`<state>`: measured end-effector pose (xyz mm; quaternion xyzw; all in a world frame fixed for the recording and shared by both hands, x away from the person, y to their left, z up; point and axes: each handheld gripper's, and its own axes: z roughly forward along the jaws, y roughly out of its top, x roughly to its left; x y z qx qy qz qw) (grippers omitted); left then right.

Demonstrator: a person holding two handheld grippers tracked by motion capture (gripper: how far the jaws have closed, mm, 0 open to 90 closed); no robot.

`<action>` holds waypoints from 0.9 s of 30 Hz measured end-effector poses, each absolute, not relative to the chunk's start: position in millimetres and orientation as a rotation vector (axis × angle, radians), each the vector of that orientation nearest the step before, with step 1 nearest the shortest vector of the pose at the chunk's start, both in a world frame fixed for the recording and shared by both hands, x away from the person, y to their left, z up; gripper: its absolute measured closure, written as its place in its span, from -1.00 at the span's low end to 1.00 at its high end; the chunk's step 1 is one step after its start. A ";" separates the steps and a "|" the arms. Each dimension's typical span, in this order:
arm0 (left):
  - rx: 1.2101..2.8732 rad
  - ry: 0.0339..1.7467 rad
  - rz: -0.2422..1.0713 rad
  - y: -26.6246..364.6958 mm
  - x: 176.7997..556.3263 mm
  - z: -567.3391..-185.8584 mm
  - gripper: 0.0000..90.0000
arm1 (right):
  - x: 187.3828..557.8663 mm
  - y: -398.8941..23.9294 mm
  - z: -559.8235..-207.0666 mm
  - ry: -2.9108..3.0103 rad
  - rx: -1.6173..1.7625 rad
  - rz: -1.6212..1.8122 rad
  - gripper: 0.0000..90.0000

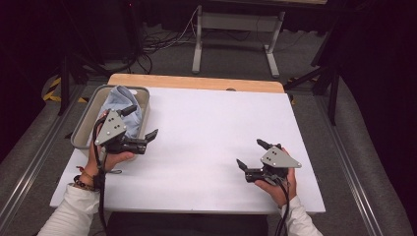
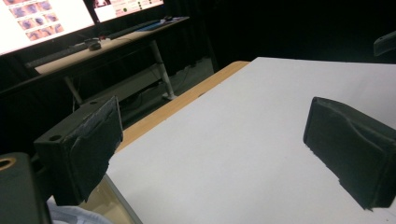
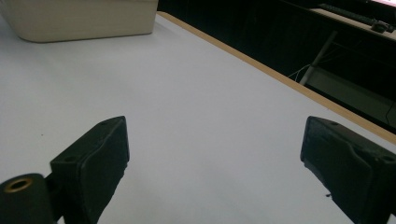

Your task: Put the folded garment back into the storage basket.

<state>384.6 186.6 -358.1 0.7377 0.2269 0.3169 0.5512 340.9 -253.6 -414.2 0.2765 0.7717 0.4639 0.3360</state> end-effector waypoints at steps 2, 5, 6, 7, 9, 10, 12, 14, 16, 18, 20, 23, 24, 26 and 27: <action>1.739 0.540 0.761 185.0 383.6 -358.6 -0.85 | 340.7 -253.0 -414.4 2.016 0.718 1.209 -0.81; 1.740 0.529 0.758 182.2 382.1 -359.3 -0.87 | 340.2 -251.9 -414.7 2.021 0.712 1.210 -0.81; 1.743 0.525 0.754 181.6 381.5 -359.3 -0.87 | 340.0 -251.8 -414.8 2.021 0.712 1.210 -0.81; 1.745 0.522 0.754 181.2 381.3 -359.3 -0.88 | 339.8 -251.8 -414.8 2.021 0.710 1.209 -0.81; 1.742 0.518 0.757 179.1 380.7 -359.9 -0.88 | 339.5 -252.1 -414.8 2.019 0.710 1.210 -0.81; 1.746 0.521 0.755 178.1 380.4 -360.1 -0.87 | 339.2 -252.4 -414.7 2.016 0.710 1.211 -0.81; 1.745 0.515 0.753 175.2 380.1 -360.7 -0.87 | 338.8 -252.8 -414.5 2.014 0.712 1.215 -0.81; 1.754 0.501 0.756 172.0 379.1 -361.5 -0.87 | 338.7 -252.7 -414.4 2.013 0.711 1.213 -0.81; 1.760 0.487 0.749 169.5 378.5 -362.5 -0.87 | 338.5 -252.5 -414.5 2.015 0.709 1.210 -0.81; 1.763 0.479 0.740 167.7 377.7 -363.6 -0.88 | 337.6 -252.4 -414.6 2.016 0.709 1.212 -0.81; 1.767 0.468 0.733 166.1 377.1 -364.8 -0.88 | 337.0 -252.5 -414.6 2.014 0.708 1.210 -0.81; 1.779 0.464 0.724 164.4 374.6 -366.5 -0.87 | 335.1 -252.2 -414.5 2.013 0.707 1.210 -0.81; 1.783 0.459 0.727 164.4 374.2 -366.8 -0.87 | 334.5 -252.4 -414.5 2.011 0.706 1.211 -0.81; 1.789 0.455 0.718 163.0 373.7 -368.4 -0.87 | 333.6 -252.5 -414.3 2.010 0.706 1.213 -0.81; 1.786 0.450 0.717 162.2 373.6 -369.6 -0.87 | 333.3 -252.5 -414.3 2.010 0.706 1.211 -0.81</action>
